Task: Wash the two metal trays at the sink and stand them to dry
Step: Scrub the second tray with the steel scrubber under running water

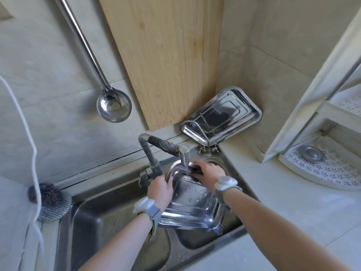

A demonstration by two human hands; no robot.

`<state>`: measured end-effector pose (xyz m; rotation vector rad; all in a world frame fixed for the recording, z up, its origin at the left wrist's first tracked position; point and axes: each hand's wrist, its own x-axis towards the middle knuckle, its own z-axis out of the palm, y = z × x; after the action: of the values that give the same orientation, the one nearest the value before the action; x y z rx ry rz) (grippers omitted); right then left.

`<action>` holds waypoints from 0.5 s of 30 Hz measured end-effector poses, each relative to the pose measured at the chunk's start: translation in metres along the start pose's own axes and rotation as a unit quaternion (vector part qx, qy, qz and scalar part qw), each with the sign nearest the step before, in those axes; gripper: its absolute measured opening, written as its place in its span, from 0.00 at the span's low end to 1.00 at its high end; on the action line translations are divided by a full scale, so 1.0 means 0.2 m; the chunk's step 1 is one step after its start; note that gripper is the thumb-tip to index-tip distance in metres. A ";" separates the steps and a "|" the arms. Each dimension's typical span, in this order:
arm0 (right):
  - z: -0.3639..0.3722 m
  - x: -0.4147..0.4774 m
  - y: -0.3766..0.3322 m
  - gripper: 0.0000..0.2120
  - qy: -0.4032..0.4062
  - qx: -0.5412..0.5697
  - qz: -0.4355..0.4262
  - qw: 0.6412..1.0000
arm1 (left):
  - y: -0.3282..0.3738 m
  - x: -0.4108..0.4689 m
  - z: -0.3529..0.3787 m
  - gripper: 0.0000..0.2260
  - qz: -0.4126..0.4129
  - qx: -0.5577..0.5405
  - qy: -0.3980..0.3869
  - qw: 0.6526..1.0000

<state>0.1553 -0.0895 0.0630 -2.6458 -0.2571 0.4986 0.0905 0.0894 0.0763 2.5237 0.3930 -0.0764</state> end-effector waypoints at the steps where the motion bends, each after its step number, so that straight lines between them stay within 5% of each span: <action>1: 0.02 -0.02 0.09 0.16 -0.033 -0.015 0.059 0.998 | -0.01 -0.01 0.01 0.13 0.005 0.003 0.000 1.000; 3: 0.04 -0.02 0.08 0.15 -0.036 -0.008 0.081 0.996 | -0.01 -0.02 0.01 0.12 0.016 0.006 0.003 1.000; 8: 0.02 0.00 -0.23 0.13 0.067 0.029 -0.082 0.994 | 0.00 -0.01 0.01 0.09 0.011 0.000 -0.004 1.000; 13: 0.08 -0.02 0.09 0.20 -0.046 -0.039 0.083 0.995 | -0.04 -0.03 0.01 0.11 0.039 0.014 0.003 0.999; 15: 0.08 0.00 -0.03 0.16 0.018 -0.015 0.016 1.000 | -0.03 -0.02 0.01 0.11 0.031 0.010 0.011 0.999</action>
<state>0.1491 -0.0789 0.0526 -2.6881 -0.2141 0.4609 0.0857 0.0909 0.0716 2.5569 0.3245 -0.0302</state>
